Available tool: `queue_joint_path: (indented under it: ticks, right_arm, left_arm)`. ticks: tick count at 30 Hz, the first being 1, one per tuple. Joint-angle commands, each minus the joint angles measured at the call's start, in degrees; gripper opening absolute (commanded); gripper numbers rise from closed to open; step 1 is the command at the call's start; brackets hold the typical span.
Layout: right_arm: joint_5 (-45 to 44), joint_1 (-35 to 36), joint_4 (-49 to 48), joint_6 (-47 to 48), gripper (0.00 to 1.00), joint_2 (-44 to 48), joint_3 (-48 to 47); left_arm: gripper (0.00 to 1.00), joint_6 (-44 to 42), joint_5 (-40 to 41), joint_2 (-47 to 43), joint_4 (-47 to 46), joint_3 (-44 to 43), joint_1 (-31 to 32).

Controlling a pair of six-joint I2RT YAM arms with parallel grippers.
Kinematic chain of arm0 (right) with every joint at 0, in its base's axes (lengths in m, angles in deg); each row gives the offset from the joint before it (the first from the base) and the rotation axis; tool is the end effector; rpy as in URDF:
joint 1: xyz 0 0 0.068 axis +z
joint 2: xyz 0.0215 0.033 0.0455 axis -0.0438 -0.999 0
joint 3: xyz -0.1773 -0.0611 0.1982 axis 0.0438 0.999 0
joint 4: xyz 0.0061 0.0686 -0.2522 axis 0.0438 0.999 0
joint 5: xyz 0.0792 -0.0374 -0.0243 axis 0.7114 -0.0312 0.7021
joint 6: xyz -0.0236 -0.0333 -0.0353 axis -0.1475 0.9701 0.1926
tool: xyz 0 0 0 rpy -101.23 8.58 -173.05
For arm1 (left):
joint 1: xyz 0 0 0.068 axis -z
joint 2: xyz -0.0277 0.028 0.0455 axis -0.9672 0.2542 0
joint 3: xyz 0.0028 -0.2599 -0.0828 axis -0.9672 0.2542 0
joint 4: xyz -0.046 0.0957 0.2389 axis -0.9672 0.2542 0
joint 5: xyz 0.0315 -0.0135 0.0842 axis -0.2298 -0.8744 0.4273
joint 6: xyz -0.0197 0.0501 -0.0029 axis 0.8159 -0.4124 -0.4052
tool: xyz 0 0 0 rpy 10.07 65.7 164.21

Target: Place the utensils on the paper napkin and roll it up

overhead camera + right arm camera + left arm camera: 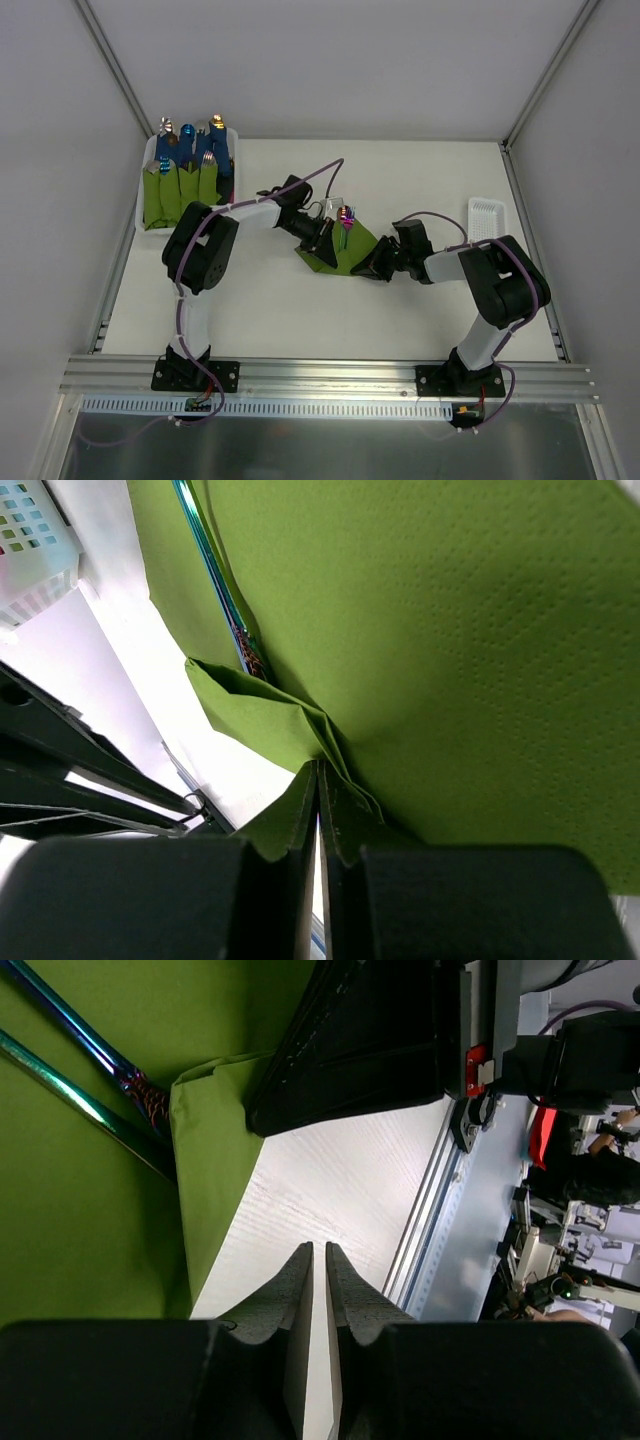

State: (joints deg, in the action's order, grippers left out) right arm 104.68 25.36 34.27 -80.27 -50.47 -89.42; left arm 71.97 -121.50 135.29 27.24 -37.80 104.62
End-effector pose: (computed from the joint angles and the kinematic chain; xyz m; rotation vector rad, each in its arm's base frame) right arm 0.2714 0.1339 0.1116 0.1351 2.4580 1.1671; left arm 0.3449 -0.2285 0.1570 0.8953 2.3977 -1.5449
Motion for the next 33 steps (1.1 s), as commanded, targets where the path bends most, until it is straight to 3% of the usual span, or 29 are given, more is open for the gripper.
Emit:
queue_joint_path:
  ticks: [1,12,27,31,33]
  right_arm:
    - [-1.7,-0.4,2.2,0.6,0.05,-1.5,1.2]
    - [-1.5,-0.4,2.3,0.6,0.04,-2.2,0.8]
    - [-0.8,-3.1,2.7,2.6,0.02,-2.3,2.0]
    - [-0.5,-3.3,3.2,3.3,0.02,-2.6,2.0]
    - [-0.4,-3.3,3.1,3.4,0.01,-2.7,1.9]
  left_arm:
    - [0.10,3.2,-0.1,1.7,-3.6,0.4,1.2]
    - [0.08,7.7,9.3,5.8,-4.3,0.6,0.4]
    - [0.10,8.7,12.9,3.7,-4.2,6.8,-4.6]
    - [0.13,8.6,12.8,1.5,-4.2,8.1,-6.7]
    - [0.21,7.9,13.4,-1.1,-4.2,8.2,-7.6]
